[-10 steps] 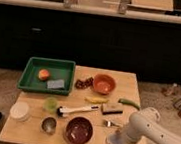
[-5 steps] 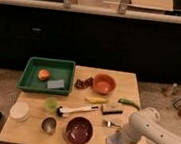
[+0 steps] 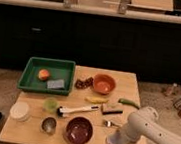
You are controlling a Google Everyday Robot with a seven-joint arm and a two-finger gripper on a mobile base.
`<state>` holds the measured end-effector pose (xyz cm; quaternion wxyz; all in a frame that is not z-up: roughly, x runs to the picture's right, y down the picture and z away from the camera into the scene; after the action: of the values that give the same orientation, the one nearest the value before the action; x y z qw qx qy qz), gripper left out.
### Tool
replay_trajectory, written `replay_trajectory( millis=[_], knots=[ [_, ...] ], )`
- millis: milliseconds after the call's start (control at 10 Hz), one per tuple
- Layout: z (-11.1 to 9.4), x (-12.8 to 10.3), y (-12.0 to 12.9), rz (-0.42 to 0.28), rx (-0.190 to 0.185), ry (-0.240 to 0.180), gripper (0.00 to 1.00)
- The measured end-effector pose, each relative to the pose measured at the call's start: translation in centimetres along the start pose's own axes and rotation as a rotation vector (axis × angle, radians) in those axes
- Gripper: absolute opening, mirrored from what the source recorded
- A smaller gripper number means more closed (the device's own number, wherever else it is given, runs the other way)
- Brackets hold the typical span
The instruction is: Place towel in red bowl
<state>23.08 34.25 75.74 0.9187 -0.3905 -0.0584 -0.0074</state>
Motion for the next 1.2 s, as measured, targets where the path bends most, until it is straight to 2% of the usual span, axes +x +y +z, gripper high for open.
replay_trajectory(
  millis=[1200],
  knots=[
    [0.07,0.19,-0.04,0.01,-0.003,0.002,0.8]
  ],
)
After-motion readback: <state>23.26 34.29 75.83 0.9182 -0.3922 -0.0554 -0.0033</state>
